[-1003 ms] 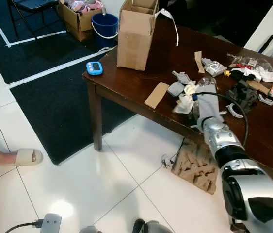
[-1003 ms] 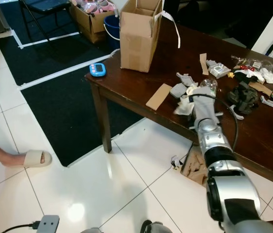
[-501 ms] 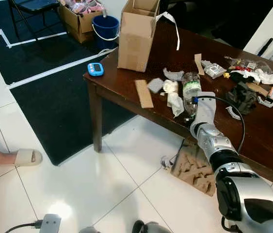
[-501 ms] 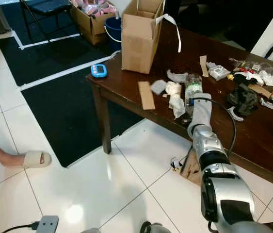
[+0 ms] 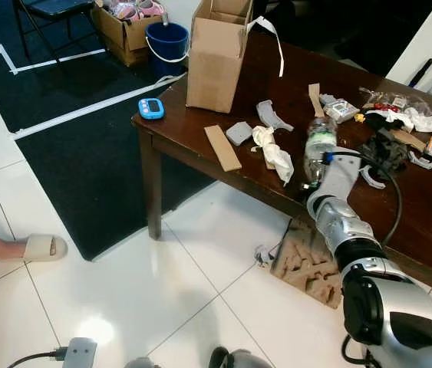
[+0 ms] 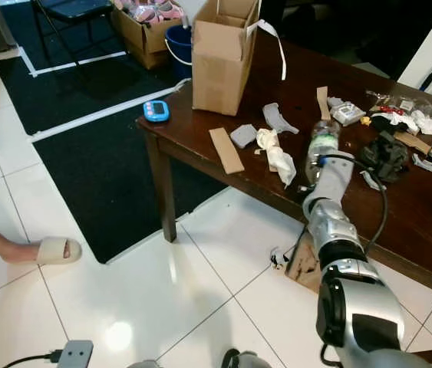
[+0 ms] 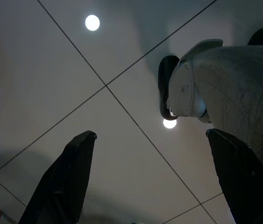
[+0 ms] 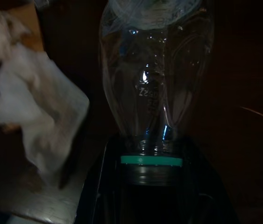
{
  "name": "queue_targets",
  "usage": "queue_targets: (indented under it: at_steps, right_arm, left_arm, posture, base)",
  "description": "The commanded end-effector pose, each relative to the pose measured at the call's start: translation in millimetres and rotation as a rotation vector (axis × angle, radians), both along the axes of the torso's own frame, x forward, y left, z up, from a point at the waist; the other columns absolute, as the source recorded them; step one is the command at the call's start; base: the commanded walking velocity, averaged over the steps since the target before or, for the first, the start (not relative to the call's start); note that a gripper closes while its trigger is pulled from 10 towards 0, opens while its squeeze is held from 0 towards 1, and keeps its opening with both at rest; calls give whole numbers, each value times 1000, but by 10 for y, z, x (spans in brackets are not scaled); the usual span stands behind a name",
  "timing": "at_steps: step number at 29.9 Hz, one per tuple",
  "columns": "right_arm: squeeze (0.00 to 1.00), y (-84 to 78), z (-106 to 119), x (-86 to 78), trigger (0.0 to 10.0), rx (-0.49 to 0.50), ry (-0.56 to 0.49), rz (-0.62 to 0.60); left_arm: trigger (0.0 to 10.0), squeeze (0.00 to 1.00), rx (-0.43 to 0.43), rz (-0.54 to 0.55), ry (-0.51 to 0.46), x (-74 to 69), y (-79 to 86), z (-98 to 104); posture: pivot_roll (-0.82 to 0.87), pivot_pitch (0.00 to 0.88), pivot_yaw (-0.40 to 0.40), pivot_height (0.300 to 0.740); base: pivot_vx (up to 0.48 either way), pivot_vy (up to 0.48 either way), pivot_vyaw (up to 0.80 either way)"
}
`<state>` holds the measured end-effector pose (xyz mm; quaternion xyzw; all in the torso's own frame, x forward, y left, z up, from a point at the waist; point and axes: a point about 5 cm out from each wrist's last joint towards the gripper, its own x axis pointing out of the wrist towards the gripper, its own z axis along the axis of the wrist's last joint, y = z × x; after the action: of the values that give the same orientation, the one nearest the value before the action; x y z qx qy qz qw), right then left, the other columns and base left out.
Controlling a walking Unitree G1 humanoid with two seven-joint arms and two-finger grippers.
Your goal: Picking trash to rubbish bin
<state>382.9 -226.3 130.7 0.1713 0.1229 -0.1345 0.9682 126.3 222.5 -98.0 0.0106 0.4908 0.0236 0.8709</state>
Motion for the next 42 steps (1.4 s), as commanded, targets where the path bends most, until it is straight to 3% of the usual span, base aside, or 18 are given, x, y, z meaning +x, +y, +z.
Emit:
queue_targets:
  at_steps: [1,9,10,11,12,14,15,18,20,21,23,24,25,30,31,34,39,42]
  right_arm:
    - [0,-12,114,37,0,101,-96,5]
    - [0,56,686,105,1216,324,-530,287]
    - [0,76,761,90,2863,354,-586,352]
    - [0,76,761,90,2863,354,-586,352]
    - [0,115,821,66,7059,387,-630,438]
    - [0,115,821,66,7059,387,-630,438]
    - [0,175,897,-9,10000,377,-693,581]
    - [0,240,936,-145,10000,340,-748,759]
    - [0,430,885,-465,10000,276,-777,1126]
    - [0,430,885,-465,10000,276,-777,1126]
    - [0,665,725,-724,10000,288,-681,1433]
    - [0,665,725,-724,10000,288,-681,1433]
    - [0,827,519,-903,10000,243,-518,1638]
    - [0,945,182,-1055,10000,83,-269,1801]
    - [0,967,-34,-1091,10000,-40,-126,1840]
    - [0,862,-695,-1034,10000,-468,257,1759]
    - [0,753,-1005,-1011,10000,-662,443,1643]
    - [0,535,-1373,-1125,10000,-707,690,1395]
  left_arm:
    - [10000,0,-31,40,13,-66,-59,-35]
    - [10000,0,15,134,-95,131,216,105]
    - [10000,0,18,147,-105,151,244,121]
    - [10000,0,18,147,-105,151,244,121]
    - [10000,0,19,157,-115,170,264,134]
    - [10000,0,19,157,-115,170,264,134]
    - [10000,0,19,173,-133,203,291,156]
    - [10000,0,20,188,-153,240,315,180]
    - [10000,0,18,208,-182,294,346,215]
    - [10000,0,18,208,-182,294,346,215]
    - [10000,0,14,213,-189,316,347,225]
    - [10000,0,14,213,-189,316,347,225]
    - [10000,0,9,212,-193,331,341,229]
    - [10000,0,5,209,-195,346,332,232]
    - [10000,0,3,208,-196,350,324,231]
    - [10000,0,-6,211,-203,366,293,230]
    - [10000,0,-9,216,-214,378,285,235]
    - [10000,0,-8,227,-255,448,303,280]
  posture:
    - [245,149,-101,740]
    - [254,145,-100,740]
    - [255,142,-98,740]
    - [255,142,-98,740]
    - [255,142,-98,740]
    - [255,142,-98,740]
    - [254,142,-96,740]
    - [256,141,-95,740]
    - [252,140,-90,740]
    - [252,140,-90,740]
    - [248,139,-87,740]
    - [248,139,-87,740]
    - [246,140,-87,740]
    - [244,137,-85,740]
    - [244,137,-85,740]
    - [247,137,-91,740]
    - [248,136,-98,740]
    - [256,136,-111,740]
  base:
    - [0,0,0]
    - [0,0,0]
    - [0,0,0]
    - [0,0,0]
    - [0,0,0]
    - [0,0,0]
    - [0,0,0]
    - [0,0,0]
    - [0,0,0]
    - [0,0,0]
    - [0,0,0]
    - [0,0,0]
    - [0,0,0]
    - [0,0,0]
    - [0,0,0]
    - [0,0,0]
    - [0,0,0]
    - [0,0,0]
